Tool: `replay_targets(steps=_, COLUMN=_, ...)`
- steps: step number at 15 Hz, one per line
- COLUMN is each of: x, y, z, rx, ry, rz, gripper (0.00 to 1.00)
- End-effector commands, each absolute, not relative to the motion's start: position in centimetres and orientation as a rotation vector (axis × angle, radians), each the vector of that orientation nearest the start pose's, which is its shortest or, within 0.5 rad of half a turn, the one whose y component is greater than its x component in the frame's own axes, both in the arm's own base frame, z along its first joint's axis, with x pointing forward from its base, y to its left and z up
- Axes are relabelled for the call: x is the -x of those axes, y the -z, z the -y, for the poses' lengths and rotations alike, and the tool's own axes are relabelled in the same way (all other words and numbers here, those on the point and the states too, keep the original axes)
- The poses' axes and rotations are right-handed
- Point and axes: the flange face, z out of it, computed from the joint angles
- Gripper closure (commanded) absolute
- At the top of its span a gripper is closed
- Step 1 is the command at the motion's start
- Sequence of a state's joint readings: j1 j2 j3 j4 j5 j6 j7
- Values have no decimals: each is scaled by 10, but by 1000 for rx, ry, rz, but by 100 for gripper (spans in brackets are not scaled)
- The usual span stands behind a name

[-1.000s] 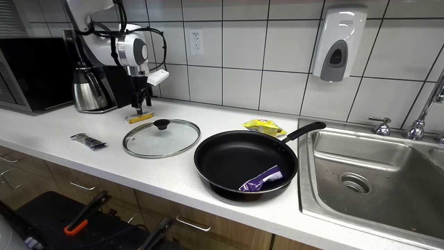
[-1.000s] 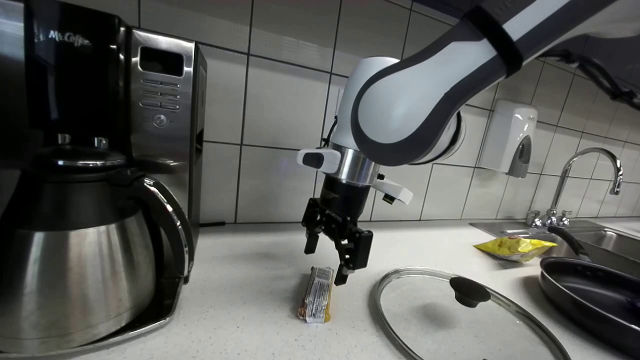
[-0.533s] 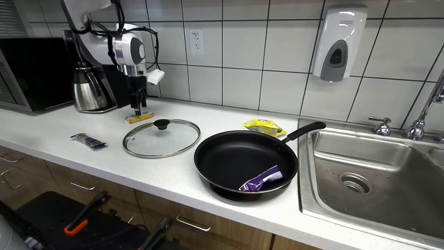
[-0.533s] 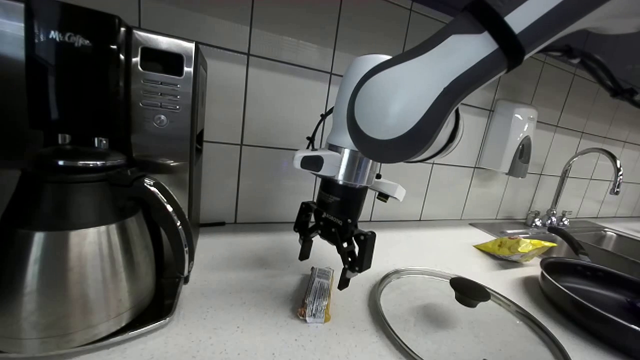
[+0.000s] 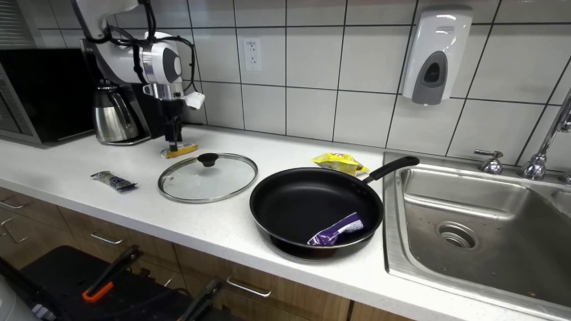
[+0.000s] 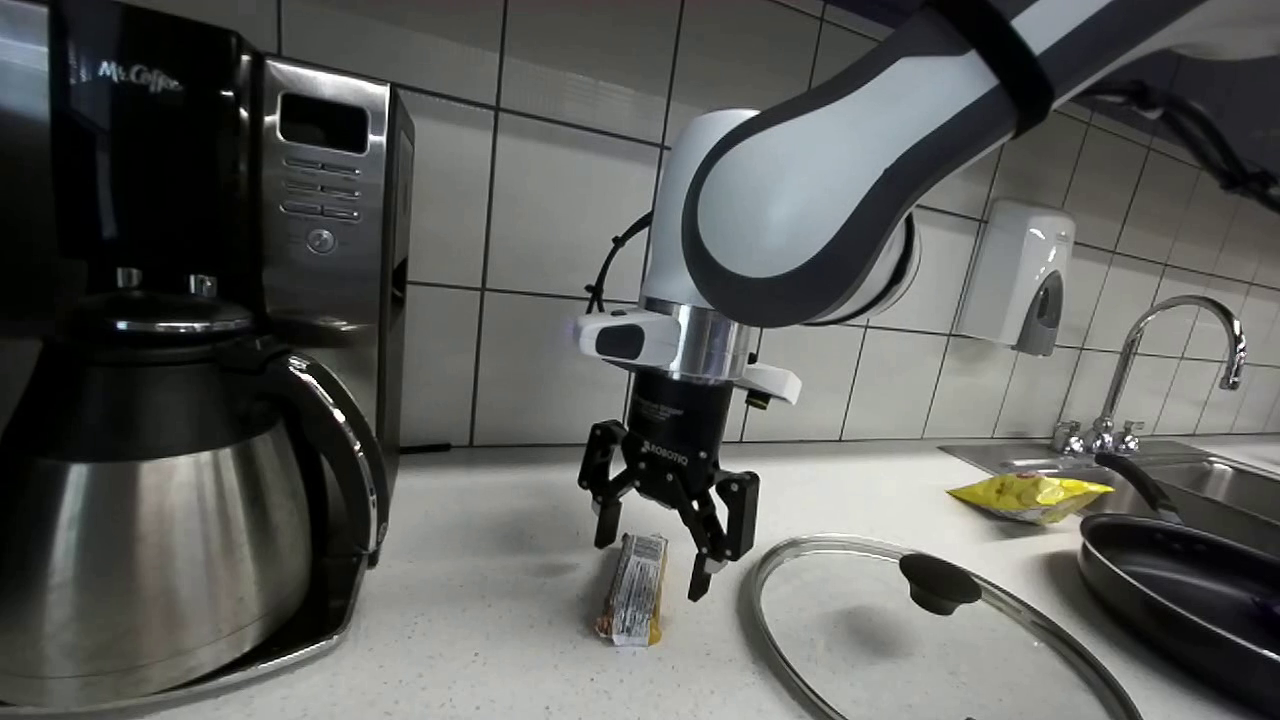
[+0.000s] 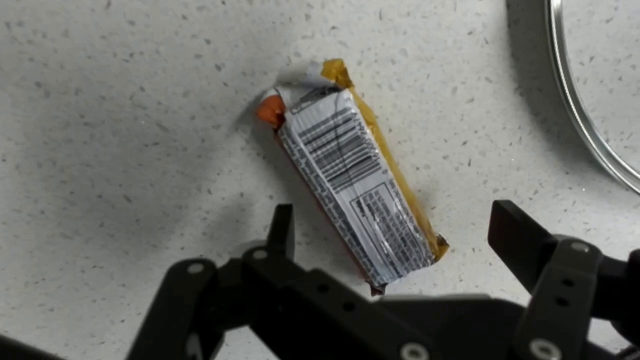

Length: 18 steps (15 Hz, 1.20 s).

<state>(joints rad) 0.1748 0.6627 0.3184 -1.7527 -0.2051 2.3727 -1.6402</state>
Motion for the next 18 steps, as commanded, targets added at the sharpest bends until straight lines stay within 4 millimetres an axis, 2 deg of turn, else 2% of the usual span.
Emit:
replay_targets(steps=1, x=-589, y=-216, z=-293, rx=-1318, ry=19, rz=-2896, gripper=0)
replay_targets(steps=18, x=-594, y=-198, z=-293, rx=-1286, ry=23, rz=-2909, gripper=0)
